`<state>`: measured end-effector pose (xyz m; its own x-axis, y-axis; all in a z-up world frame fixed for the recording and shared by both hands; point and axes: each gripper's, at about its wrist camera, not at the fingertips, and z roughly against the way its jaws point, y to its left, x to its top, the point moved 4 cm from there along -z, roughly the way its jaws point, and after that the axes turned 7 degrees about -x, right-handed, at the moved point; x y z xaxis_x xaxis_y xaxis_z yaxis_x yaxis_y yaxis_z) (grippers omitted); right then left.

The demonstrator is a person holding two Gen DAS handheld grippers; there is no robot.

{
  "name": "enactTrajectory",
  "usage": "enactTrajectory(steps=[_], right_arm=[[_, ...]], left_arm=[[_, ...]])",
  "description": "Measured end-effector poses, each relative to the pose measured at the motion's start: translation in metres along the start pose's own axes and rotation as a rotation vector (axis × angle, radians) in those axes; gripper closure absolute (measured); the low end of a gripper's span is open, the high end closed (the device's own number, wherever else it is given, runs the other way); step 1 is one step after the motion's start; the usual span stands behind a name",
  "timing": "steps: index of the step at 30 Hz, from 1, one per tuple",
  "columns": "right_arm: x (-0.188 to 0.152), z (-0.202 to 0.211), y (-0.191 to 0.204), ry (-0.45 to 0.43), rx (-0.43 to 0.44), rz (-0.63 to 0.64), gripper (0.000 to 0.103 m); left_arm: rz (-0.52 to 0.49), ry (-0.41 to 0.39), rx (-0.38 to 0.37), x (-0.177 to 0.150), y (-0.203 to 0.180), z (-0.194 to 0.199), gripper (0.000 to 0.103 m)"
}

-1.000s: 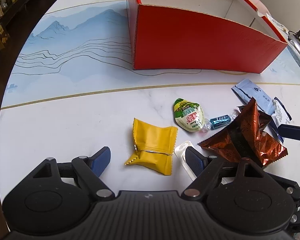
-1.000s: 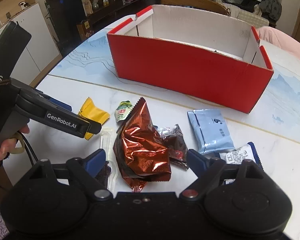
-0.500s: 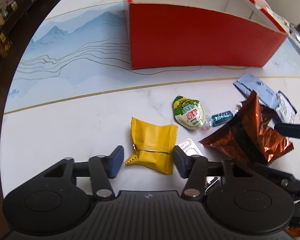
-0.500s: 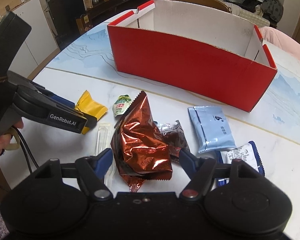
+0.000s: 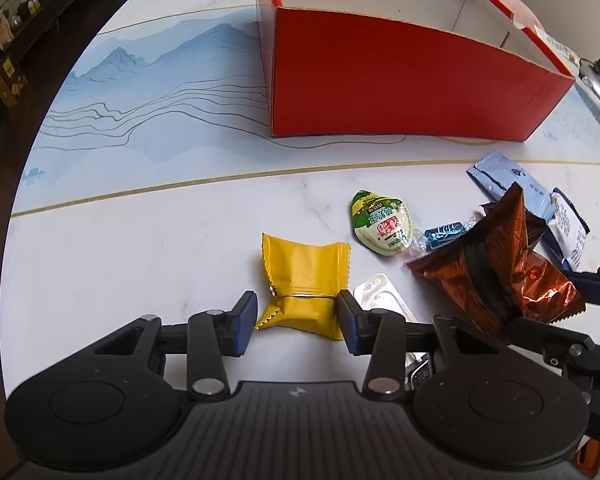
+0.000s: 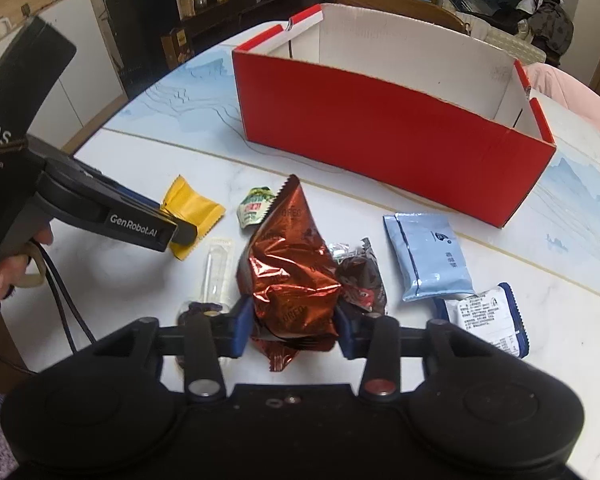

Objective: Organize snacks
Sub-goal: 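Grasp the yellow packet with the left tool while the right tool grasps the copper foil bag, then carry the yellow packet and copper foil bag over the red box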

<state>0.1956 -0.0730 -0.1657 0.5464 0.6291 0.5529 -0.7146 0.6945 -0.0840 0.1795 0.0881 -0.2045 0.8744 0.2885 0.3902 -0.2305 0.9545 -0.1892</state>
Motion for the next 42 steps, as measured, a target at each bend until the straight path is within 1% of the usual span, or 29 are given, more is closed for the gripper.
enactTrajectory(steps=[8, 9, 16, 22, 23, 24, 35, 42], right_arm=[[-0.001, 0.013, 0.005, -0.027, 0.019, -0.019, 0.077], [-0.001, 0.015, 0.005, -0.029, 0.023, -0.022, 0.087], [0.001, 0.026, 0.007, -0.059, 0.037, -0.043, 0.091], [0.004, 0.038, 0.007, -0.095, 0.033, -0.062, 0.093], [0.005, 0.041, 0.006, -0.101, 0.031, -0.064, 0.094], [0.006, 0.043, 0.005, -0.108, 0.03, -0.068, 0.094], [0.019, 0.067, -0.007, -0.182, 0.003, -0.103, 0.095], [0.039, 0.083, -0.025, -0.237, -0.018, -0.116, 0.095]], left_arm=[[0.044, -0.029, -0.017, -0.006, 0.007, 0.007, 0.069], [0.052, -0.032, -0.019, -0.007, 0.008, 0.008, 0.07], [0.107, -0.054, -0.027, -0.009, 0.019, 0.018, 0.075], [0.13, -0.067, -0.027, -0.014, 0.022, 0.026, 0.078], [0.137, -0.071, -0.031, -0.014, 0.023, 0.027, 0.082], [0.142, -0.074, -0.037, -0.014, 0.024, 0.029, 0.088], [0.177, -0.103, -0.08, -0.012, 0.021, 0.048, 0.09], [0.17, -0.158, -0.107, 0.006, 0.009, 0.076, 0.091]])
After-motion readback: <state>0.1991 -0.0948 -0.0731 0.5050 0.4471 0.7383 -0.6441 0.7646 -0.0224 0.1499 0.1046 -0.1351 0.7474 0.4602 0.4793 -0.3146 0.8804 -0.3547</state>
